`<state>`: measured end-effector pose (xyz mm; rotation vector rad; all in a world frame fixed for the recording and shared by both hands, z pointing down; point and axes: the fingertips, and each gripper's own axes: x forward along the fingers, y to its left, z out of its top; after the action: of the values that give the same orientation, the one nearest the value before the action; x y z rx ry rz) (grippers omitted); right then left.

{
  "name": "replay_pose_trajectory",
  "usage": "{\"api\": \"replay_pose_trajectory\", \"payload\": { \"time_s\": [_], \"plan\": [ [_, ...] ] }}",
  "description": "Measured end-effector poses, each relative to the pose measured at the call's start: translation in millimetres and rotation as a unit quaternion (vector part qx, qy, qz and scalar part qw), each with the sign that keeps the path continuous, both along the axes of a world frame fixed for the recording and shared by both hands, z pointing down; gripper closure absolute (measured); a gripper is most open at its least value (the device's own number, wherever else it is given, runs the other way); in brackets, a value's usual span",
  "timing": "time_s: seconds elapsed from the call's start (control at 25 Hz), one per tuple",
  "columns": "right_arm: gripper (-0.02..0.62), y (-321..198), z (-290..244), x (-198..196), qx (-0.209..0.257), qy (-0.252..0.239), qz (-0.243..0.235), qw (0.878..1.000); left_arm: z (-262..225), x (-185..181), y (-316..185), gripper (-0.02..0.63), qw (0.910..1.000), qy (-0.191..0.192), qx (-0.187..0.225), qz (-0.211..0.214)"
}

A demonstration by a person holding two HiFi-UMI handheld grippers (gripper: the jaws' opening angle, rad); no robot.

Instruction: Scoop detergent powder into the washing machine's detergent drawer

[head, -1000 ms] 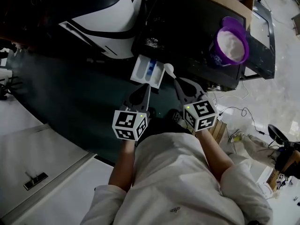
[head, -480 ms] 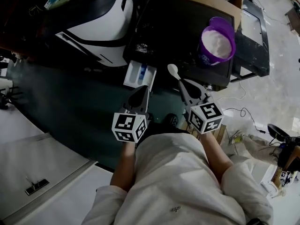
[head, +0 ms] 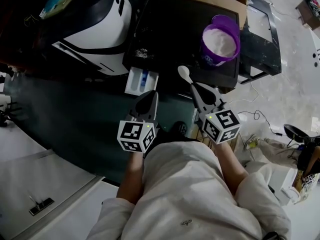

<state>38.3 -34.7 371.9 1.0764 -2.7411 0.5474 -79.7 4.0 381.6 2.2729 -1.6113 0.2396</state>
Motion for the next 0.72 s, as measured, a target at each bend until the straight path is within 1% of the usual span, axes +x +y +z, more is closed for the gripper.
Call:
{"api": "replay_pose_trajectory", "payload": {
  "time_s": [0.28,0.72],
  "plan": [
    [0.588,8.2,-2.4,1.0,0.009,0.01,-0.005,1.0,-2.1,5.9,4.5,0.586,1.0,0.003,0.002,0.006],
    [0.588,17.0,-3.5,0.4,0.012,0.012,-0.011,1.0,-0.6,7.9,14.2,0.586,1.0,0.001,-0.002,0.006]
  ]
}}
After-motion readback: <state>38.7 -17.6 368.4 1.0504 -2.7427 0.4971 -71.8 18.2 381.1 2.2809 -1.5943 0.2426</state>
